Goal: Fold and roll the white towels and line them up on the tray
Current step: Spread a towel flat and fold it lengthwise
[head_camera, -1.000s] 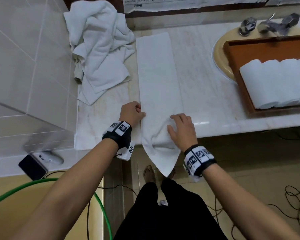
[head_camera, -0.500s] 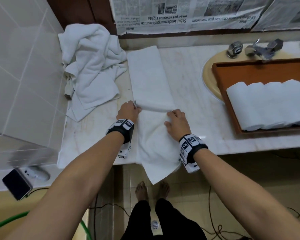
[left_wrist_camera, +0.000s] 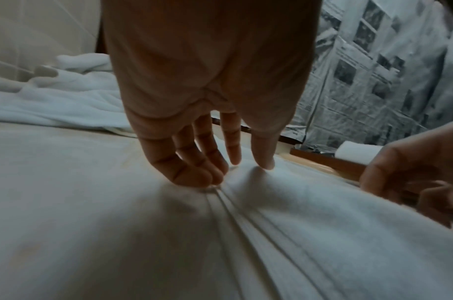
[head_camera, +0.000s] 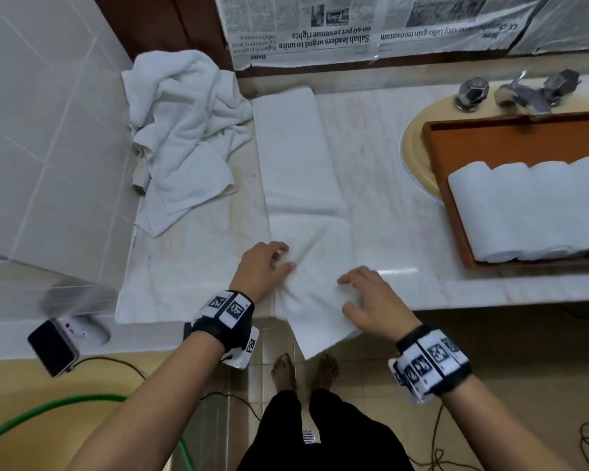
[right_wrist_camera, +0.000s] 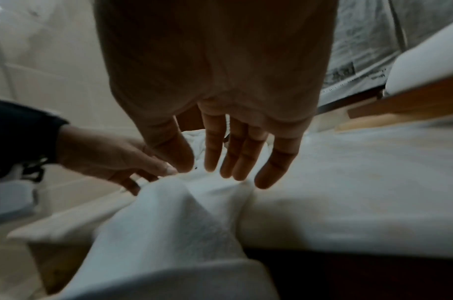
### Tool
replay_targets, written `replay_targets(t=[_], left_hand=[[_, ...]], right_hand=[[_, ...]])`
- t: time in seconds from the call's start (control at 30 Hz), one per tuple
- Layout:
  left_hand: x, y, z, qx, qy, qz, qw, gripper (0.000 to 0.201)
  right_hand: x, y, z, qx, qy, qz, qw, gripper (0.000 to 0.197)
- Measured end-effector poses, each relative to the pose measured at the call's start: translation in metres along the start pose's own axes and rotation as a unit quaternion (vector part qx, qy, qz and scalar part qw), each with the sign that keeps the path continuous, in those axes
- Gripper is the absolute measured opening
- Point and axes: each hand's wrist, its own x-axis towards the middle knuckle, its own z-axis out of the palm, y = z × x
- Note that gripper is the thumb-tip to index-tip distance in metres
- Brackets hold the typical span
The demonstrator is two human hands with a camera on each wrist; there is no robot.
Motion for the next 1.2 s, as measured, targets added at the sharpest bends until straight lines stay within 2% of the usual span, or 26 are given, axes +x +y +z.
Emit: replay_targets(t=[0.07, 0.13, 0.23, 0.33, 0.57, 0.7, 0.77, 0.9, 1.07, 1.2], left_hand=[[-0.002, -0.001, 0.009, 0.036, -0.006, 0.010, 0.999, 0.041], [-0.003, 0.000, 0.014, 0.064, 0.000, 0.011, 0.998, 0.042], [0.006, 0.003, 0.016, 0.088, 0.006, 0.017, 0.996, 0.042], [0.023, 0.010, 0.012, 0.116, -0.001, 0.017, 0.993, 0.041], [0.058, 0.015, 0.002, 0.133, 0.000, -0.003, 0.991, 0.047], [0.050, 0.012, 0.008, 0.105, -0.003, 0.017, 0.994, 0.053], [0.043, 0.008, 0.011, 0.127, 0.000, 0.021, 0.992, 0.053], [0.038, 0.005, 0.004, 0.161, -0.004, 0.007, 0.987, 0.054], [0.022, 0.008, 0.009, 0.077, 0.010, 0.059, 0.995, 0.046], [0.010, 0.006, 0.020, 0.053, -0.023, 0.071, 0.996, 0.048]], right_hand=[[-0.015, 0.006, 0.007, -0.018, -0.034, 0.022, 0.999, 0.049], [-0.024, 0.010, 0.015, -0.035, -0.031, 0.031, 0.998, 0.050], [-0.020, 0.011, 0.022, -0.091, 0.025, 0.010, 0.995, 0.047], [0.006, 0.004, 0.021, -0.112, 0.095, -0.015, 0.989, 0.052], [0.078, 0.002, -0.001, -0.209, 0.024, 0.013, 0.978, 0.061], [0.111, 0.011, -0.024, -0.187, 0.009, 0.046, 0.981, 0.060], [0.115, 0.012, -0.035, -0.128, 0.027, 0.051, 0.990, 0.055], [0.073, 0.013, -0.043, 0.054, 0.073, 0.066, 0.994, 0.035], [0.016, 0.021, -0.036, 0.031, 0.011, 0.088, 0.996, 0.035], [0.010, 0.022, -0.029, 0.082, 0.024, 0.118, 0.989, 0.024]])
